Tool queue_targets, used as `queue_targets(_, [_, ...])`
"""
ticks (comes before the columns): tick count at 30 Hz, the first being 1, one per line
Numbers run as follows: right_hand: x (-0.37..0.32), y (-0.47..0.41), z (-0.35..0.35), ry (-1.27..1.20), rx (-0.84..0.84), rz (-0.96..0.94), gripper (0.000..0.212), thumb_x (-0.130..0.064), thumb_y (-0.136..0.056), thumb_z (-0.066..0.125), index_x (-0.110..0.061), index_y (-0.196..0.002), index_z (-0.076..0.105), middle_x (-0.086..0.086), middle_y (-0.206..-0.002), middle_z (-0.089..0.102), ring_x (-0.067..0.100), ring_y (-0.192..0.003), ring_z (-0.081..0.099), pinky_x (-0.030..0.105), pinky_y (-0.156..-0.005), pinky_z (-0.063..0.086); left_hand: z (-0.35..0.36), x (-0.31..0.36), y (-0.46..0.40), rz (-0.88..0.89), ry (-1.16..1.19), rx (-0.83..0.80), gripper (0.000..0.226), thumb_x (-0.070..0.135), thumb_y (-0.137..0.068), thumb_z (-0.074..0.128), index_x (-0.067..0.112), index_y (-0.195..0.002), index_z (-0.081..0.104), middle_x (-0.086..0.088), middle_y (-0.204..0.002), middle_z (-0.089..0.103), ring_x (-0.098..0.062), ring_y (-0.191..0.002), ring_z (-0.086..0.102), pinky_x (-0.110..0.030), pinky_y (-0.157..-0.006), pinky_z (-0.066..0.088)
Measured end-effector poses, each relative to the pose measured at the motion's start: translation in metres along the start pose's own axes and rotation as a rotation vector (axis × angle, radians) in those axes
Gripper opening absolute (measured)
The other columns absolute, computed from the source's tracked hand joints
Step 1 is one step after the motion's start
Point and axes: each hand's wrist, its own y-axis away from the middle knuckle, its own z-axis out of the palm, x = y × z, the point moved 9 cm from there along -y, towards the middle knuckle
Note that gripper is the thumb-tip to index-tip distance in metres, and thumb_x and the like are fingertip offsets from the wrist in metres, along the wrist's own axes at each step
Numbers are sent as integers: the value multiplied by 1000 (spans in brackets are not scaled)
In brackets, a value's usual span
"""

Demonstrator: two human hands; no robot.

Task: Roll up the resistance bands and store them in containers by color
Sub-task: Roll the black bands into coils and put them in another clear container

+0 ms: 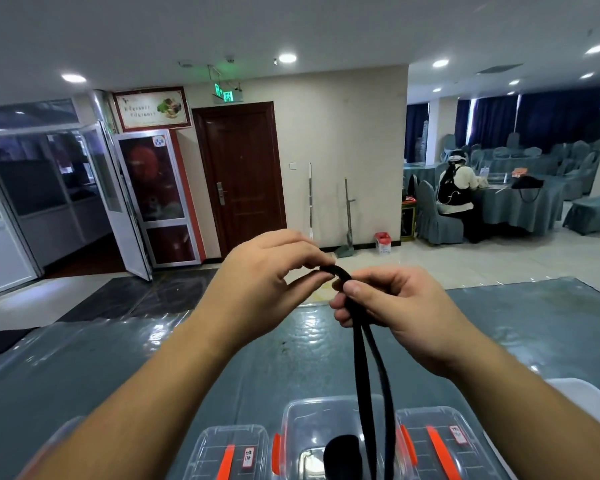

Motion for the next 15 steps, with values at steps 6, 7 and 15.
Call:
queue_targets(6, [-3, -10, -9, -143, 154, -79, 19, -19, -95, 66, -14, -100, 83, 14, -97, 80, 22, -89, 77, 31, -80, 63, 25, 0, 14, -115, 87, 114, 23, 11, -91, 78, 9, -113, 78, 1, -99, 72, -7, -90, 65, -18, -83, 54])
queue_targets(7, [-2, -11, -10, -152, 156, -65, 19, -17, -96, 65, -13, -100, 83, 14, -98, 80, 22, -89, 78, 30, -79, 62, 28, -1, 15, -119, 108, 97, 22, 9, -90, 78, 9, -113, 78, 1, -99, 72, -7, -91, 65, -19, -83, 54])
queue_targets(15, [1, -11, -5, 12, -21, 26, 17, -14, -96, 67, -17, -101, 84, 11, -91, 80, 17, -82, 73, 26, -77, 61, 40, -14, 7, -142, 229, -218, 40, 15, -93, 76, 29, -130, 70, 16, -106, 58, -8, -86, 61, -17, -80, 50])
